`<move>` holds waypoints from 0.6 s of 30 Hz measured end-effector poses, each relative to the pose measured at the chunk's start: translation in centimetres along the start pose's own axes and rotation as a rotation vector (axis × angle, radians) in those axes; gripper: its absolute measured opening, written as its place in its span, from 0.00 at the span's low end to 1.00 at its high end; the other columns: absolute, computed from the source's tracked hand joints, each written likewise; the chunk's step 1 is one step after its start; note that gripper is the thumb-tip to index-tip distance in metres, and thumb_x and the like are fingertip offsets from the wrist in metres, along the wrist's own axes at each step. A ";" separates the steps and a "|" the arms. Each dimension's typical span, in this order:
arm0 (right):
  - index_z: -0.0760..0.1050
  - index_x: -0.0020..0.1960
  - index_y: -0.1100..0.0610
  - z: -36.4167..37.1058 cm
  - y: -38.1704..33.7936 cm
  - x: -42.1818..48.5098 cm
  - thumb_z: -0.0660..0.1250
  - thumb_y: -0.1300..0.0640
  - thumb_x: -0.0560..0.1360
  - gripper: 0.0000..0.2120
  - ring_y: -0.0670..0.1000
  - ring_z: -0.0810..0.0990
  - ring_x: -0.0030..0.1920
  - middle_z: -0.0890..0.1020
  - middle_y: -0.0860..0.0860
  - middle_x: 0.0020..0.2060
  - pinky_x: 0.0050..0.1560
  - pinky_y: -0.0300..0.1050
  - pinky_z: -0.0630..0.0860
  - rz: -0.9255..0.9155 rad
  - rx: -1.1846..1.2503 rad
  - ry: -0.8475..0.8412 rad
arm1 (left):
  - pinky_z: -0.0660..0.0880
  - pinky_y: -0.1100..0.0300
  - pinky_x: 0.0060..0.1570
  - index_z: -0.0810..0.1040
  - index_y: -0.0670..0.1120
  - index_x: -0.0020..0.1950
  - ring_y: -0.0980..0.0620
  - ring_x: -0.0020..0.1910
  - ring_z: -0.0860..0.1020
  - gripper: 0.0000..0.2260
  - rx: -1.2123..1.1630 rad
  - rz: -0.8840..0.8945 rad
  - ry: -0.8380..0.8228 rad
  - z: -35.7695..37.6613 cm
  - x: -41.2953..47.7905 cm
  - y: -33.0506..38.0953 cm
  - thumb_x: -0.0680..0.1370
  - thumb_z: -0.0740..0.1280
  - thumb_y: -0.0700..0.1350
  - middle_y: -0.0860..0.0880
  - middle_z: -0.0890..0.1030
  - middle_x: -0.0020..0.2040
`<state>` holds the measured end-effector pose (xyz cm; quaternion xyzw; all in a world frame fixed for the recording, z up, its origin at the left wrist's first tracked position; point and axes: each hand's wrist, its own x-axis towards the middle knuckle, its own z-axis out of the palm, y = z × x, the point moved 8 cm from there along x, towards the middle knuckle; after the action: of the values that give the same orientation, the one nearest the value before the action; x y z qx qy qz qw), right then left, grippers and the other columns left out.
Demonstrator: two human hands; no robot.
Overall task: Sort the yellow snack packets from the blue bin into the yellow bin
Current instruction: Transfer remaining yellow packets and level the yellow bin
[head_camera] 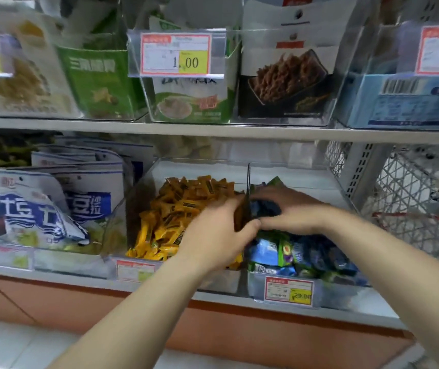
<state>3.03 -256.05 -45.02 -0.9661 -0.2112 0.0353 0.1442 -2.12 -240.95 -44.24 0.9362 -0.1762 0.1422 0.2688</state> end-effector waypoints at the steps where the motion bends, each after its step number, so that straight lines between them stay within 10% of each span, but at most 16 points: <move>1: 0.66 0.73 0.39 0.7 0.5 0.5 0.63 0.28 0.69 0.35 0.51 0.67 0.69 0.69 0.46 0.71 0.65 0.51 0.69 0.007 -0.112 -0.071 | 0.77 0.55 0.54 0.68 0.56 0.72 0.50 0.60 0.77 0.26 0.013 0.021 -0.029 1.0 -0.3 0.3 0.76 0.63 0.64 0.52 0.79 0.62; 10: 0.78 0.53 0.46 -2.7 8.4 0.4 0.62 0.34 0.74 0.19 0.51 0.78 0.47 0.80 0.48 0.49 0.50 0.50 0.78 0.220 -0.386 -0.139 | 0.77 0.57 0.54 0.61 0.61 0.76 0.54 0.61 0.75 0.30 -0.035 0.022 -0.009 2.5 -0.7 -0.7 0.75 0.65 0.63 0.56 0.77 0.65; 14: 0.74 0.63 0.43 -3.8 4.8 2.4 0.62 0.33 0.71 0.25 0.53 0.74 0.58 0.77 0.49 0.58 0.53 0.49 0.72 0.040 -0.196 0.116 | 0.77 0.57 0.54 0.61 0.61 0.76 0.54 0.60 0.75 0.29 -0.043 0.024 0.016 2.6 -0.9 -0.6 0.76 0.65 0.62 0.56 0.77 0.64; 18: 0.64 0.74 0.43 0.7 2.6 3.9 0.63 0.30 0.71 0.35 0.53 0.71 0.65 0.72 0.49 0.67 0.63 0.54 0.71 -0.021 -0.194 -0.139 | 0.74 0.61 0.52 0.61 0.60 0.76 0.55 0.60 0.75 0.29 -0.046 0.021 0.034 2.7 -1.0 -0.7 0.76 0.65 0.61 0.56 0.77 0.63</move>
<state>7.48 -256.54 -46.53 -0.9685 -0.2332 0.0804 0.0355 -2.30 -241.64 -47.08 0.9253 -0.1848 0.1570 0.2917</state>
